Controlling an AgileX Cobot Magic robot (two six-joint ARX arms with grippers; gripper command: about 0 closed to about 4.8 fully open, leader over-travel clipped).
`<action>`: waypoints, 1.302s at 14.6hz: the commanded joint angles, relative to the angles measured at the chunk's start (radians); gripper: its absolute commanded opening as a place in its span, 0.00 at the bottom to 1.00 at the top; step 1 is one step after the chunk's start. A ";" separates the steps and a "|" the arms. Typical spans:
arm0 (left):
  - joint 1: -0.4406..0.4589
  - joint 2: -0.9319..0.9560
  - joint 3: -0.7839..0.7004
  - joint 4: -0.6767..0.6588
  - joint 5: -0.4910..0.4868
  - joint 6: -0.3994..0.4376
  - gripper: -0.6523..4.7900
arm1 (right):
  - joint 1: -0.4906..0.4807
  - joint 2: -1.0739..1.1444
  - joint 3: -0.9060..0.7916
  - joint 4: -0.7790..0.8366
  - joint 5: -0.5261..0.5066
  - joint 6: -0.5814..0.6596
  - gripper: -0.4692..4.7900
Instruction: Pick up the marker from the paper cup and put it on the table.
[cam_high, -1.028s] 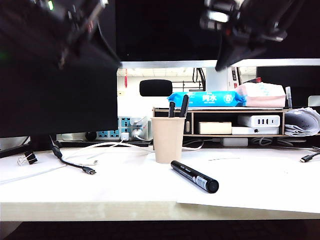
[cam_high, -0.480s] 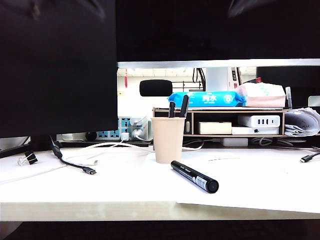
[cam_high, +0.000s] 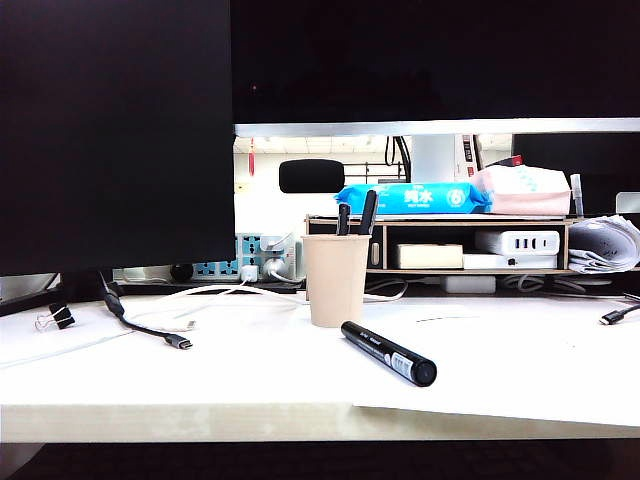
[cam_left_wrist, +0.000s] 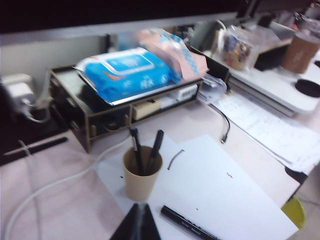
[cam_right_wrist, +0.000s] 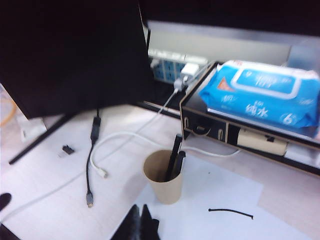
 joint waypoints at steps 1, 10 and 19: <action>0.000 -0.065 0.003 -0.037 -0.027 -0.002 0.11 | 0.001 -0.067 -0.023 -0.024 -0.004 0.008 0.08; 0.000 -0.430 0.002 -0.305 -0.048 -0.041 0.11 | 0.001 -0.331 -0.196 -0.082 -0.140 0.093 0.08; 0.003 -0.801 -0.184 -0.432 -0.143 -0.221 0.11 | 0.001 -0.550 -0.317 -0.095 -0.184 0.120 0.08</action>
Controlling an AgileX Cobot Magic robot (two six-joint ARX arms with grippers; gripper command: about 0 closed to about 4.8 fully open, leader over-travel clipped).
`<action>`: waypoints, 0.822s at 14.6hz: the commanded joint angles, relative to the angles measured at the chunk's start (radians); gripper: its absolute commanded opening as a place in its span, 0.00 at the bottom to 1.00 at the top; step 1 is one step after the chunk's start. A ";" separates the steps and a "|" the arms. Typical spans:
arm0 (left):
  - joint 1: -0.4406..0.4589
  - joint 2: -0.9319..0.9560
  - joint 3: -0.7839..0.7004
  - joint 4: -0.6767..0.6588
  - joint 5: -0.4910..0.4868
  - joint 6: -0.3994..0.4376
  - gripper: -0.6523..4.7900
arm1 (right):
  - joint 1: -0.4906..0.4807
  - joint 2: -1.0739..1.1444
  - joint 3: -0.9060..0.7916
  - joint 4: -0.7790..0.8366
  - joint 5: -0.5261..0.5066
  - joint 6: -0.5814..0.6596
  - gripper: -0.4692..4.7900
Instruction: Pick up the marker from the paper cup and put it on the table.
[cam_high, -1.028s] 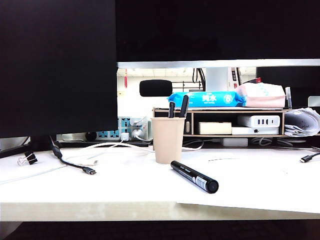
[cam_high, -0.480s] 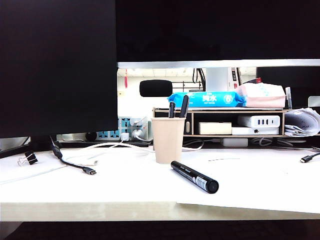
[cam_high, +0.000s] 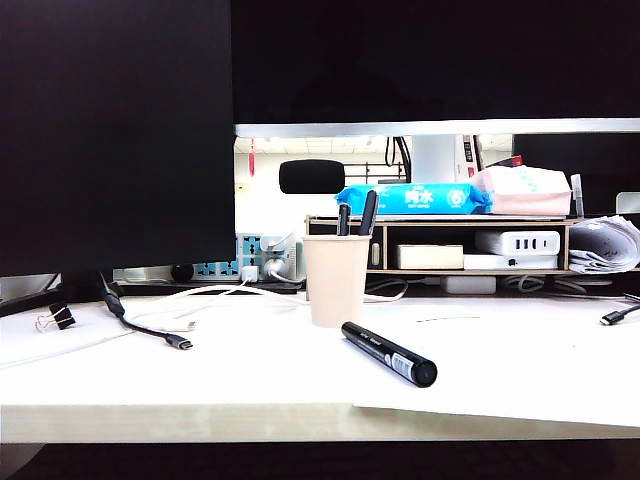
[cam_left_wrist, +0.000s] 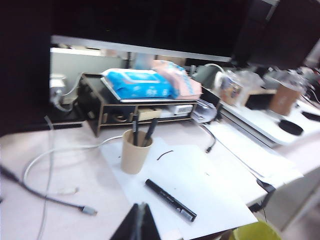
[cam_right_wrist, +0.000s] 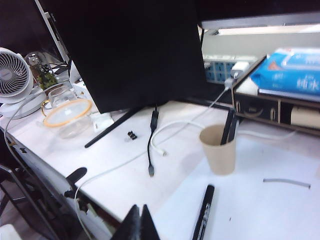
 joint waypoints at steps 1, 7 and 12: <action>0.003 -0.010 -0.016 -0.016 -0.031 0.001 0.11 | 0.001 -0.021 -0.025 0.011 -0.017 0.007 0.08; 0.003 -0.010 -0.158 0.041 -0.026 0.023 0.11 | 0.000 -0.029 -0.136 0.063 -0.016 0.003 0.08; 0.003 -0.010 -0.239 0.146 -0.029 -0.102 0.11 | 0.000 -0.030 -0.272 0.142 -0.016 0.030 0.08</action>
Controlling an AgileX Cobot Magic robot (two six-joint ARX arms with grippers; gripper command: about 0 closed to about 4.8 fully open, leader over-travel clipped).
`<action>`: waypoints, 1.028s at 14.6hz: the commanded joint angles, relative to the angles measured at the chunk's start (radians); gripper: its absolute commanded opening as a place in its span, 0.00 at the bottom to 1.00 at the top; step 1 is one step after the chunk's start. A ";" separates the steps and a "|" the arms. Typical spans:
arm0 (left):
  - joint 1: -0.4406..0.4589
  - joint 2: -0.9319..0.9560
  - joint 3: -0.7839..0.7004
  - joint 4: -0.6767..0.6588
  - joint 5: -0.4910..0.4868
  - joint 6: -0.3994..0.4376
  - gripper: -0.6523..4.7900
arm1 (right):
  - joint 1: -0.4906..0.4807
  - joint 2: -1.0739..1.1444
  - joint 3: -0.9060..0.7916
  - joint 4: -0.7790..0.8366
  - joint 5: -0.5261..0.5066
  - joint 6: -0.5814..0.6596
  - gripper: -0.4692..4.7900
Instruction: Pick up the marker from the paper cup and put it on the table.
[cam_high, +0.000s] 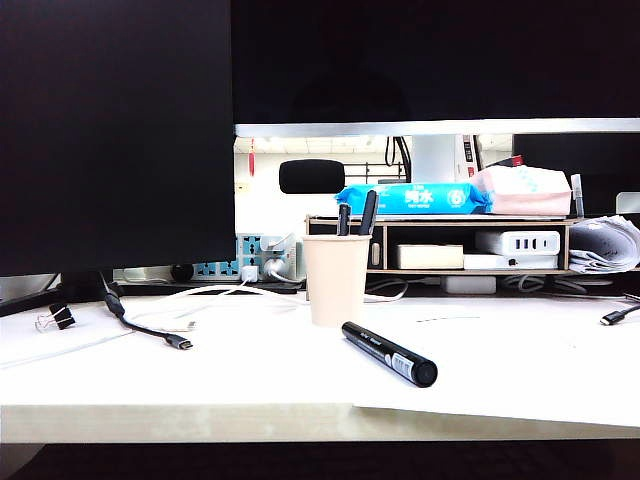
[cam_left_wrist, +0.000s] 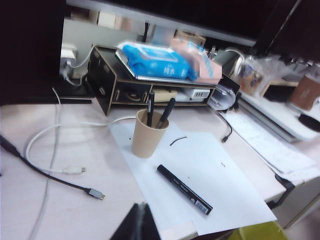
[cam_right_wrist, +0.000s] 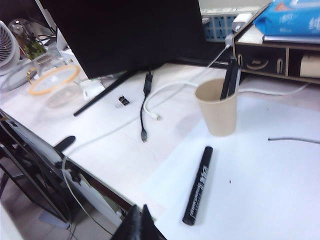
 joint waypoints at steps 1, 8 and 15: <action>0.002 0.000 -0.064 0.024 0.005 -0.127 0.11 | 0.000 -0.001 -0.089 0.066 -0.002 0.040 0.08; 0.001 0.000 -0.284 0.248 0.031 -0.173 0.11 | 0.000 0.000 -0.229 0.301 0.007 0.072 0.08; 0.002 -0.001 -0.451 0.452 0.019 0.029 0.11 | 0.000 0.000 -0.335 0.461 0.052 0.062 0.08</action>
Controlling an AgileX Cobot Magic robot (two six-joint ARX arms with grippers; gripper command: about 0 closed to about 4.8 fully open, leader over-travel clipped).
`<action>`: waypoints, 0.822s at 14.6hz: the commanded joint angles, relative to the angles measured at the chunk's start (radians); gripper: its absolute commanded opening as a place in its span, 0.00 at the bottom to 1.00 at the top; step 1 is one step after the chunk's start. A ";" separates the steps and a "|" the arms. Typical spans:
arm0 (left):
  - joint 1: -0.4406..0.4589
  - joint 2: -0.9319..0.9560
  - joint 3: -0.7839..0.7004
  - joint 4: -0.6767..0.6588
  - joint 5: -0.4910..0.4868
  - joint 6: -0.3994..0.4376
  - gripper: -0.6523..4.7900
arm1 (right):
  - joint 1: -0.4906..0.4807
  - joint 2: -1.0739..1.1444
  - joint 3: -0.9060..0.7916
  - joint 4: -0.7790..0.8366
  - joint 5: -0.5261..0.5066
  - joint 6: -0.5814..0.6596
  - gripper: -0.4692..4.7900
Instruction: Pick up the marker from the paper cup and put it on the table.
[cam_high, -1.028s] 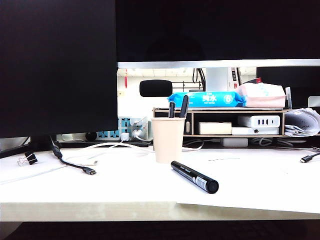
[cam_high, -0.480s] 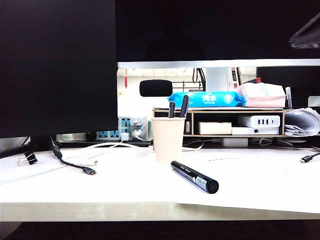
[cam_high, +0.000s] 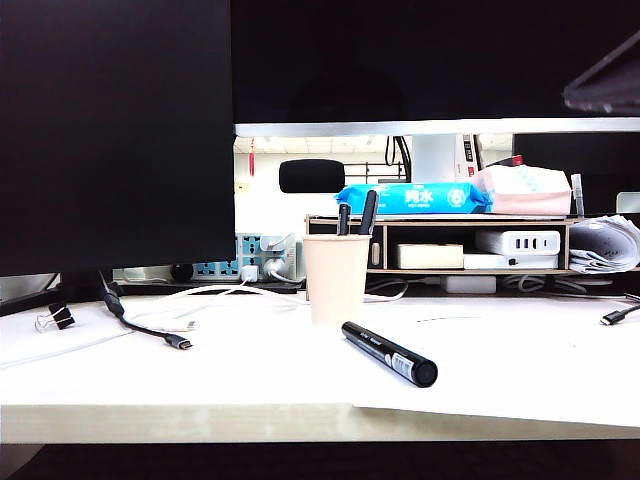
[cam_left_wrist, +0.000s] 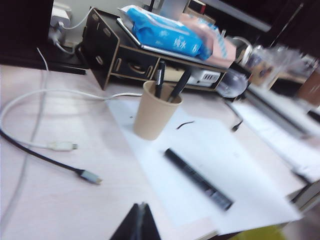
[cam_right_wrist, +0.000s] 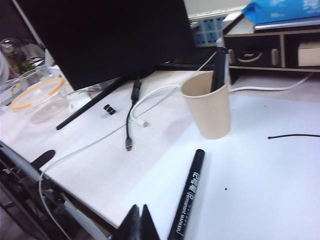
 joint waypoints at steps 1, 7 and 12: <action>0.002 0.000 -0.041 0.027 -0.006 0.138 0.11 | 0.000 0.000 -0.026 0.074 0.019 -0.026 0.08; 0.001 -0.001 -0.116 0.124 -0.079 0.217 0.11 | 0.000 0.006 -0.118 0.191 0.068 -0.137 0.08; 0.001 -0.001 -0.116 0.125 -0.160 0.257 0.11 | 0.000 0.006 -0.160 0.219 0.107 -0.216 0.08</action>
